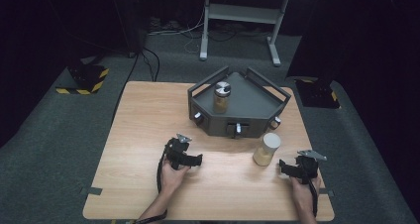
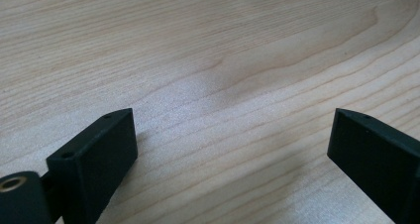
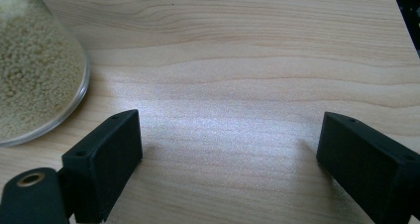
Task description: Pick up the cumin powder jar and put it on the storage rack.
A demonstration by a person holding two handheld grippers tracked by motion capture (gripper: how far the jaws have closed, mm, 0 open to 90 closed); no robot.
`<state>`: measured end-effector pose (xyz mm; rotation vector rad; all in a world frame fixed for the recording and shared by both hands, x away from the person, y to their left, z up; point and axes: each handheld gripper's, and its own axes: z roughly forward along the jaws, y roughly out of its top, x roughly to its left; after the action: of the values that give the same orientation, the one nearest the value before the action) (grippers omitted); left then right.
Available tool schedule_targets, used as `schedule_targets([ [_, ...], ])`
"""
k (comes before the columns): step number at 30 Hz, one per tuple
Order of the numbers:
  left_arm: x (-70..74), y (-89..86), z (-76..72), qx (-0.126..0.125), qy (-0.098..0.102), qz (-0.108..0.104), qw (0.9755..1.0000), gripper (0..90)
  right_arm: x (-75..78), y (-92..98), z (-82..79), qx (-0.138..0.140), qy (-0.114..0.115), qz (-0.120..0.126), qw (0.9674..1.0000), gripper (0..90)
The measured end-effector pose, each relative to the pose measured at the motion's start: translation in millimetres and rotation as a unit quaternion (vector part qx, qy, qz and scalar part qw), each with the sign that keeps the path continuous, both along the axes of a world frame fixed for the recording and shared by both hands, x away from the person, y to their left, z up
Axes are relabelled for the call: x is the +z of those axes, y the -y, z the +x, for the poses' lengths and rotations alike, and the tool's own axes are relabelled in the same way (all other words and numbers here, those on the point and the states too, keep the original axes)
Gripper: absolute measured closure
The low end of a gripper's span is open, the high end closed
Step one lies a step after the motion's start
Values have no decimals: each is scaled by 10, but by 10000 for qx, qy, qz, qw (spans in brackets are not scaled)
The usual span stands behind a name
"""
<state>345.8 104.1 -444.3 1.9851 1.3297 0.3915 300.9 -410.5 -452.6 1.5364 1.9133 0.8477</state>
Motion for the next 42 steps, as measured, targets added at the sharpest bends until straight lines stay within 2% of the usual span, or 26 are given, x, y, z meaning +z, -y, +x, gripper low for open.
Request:
schedule_targets([
  [3, -26, 8, -8, -7, 62, -24, 10000, 36, 0, 0, 0, -1, 0, 0, 10000, 97],
  [5, -60, 36, -38, -43, 175, 55, 9998, 30, 0, -1, -1, -2, 1, -3, 10000, 98],
  [19, -148, 84, -138, -56, 437, 161, 9989, 13, 0, -2, -2, -1, 4, -6, 10000, 99],
  [28, -121, 241, -151, -1, 453, 521, 9976, 3, -1, -4, -4, 2, 9, -13, 10000, 100],
  [42, -124, 268, -164, 85, 462, 528, 9975, 7, -4, -11, -12, 54, 30, -49, 10000, 101],
])
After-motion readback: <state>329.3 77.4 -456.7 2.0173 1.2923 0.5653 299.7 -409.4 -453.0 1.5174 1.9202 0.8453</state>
